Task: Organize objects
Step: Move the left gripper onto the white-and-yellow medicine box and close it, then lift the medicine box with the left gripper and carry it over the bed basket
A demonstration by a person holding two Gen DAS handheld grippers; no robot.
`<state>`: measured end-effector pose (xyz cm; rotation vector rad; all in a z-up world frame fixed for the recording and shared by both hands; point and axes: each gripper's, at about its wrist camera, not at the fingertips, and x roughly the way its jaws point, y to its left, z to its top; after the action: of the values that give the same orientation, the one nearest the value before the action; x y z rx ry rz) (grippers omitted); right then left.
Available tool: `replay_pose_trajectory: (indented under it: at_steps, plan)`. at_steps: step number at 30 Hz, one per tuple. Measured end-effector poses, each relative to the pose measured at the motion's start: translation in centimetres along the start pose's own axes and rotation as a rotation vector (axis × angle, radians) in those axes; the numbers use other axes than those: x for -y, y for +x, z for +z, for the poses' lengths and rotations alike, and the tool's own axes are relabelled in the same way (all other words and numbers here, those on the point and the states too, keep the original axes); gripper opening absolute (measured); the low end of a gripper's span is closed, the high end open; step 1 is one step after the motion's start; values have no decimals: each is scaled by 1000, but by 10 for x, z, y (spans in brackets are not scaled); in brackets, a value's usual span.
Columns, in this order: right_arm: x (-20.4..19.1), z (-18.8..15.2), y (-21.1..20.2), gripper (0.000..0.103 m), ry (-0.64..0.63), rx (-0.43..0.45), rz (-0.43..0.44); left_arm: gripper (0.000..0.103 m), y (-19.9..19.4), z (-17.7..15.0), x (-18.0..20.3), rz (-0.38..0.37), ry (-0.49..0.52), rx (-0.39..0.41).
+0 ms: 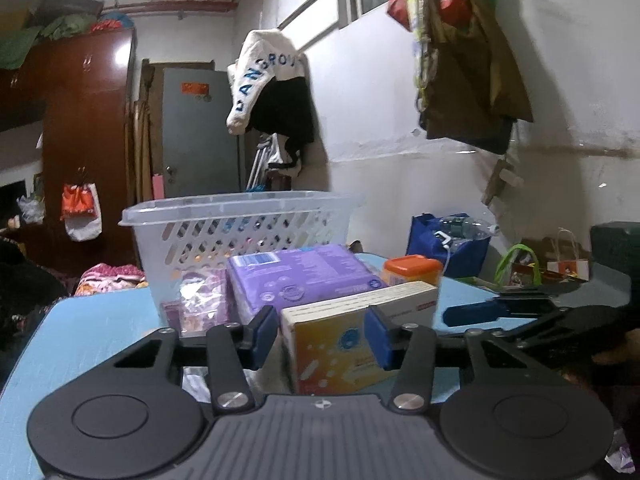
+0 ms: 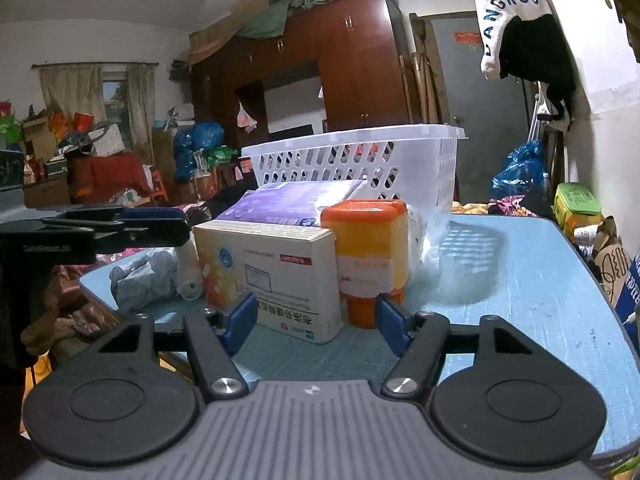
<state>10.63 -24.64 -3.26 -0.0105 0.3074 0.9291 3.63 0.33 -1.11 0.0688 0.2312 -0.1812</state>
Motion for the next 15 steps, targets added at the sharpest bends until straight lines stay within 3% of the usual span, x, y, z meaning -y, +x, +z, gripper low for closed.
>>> replay_pose_trajectory:
  at_steps: [5,10,15]
  plan:
    - [3,2,1,63,-1,0,-5,52,3,-6,5,-15,11,-39]
    - [3,3,5,59,-21,-3,1,47,20,-12,-14,-24,-61,-90]
    - [5,4,16,46,-36,-28,23,47,29,-14,-17,-40,-64,-90]
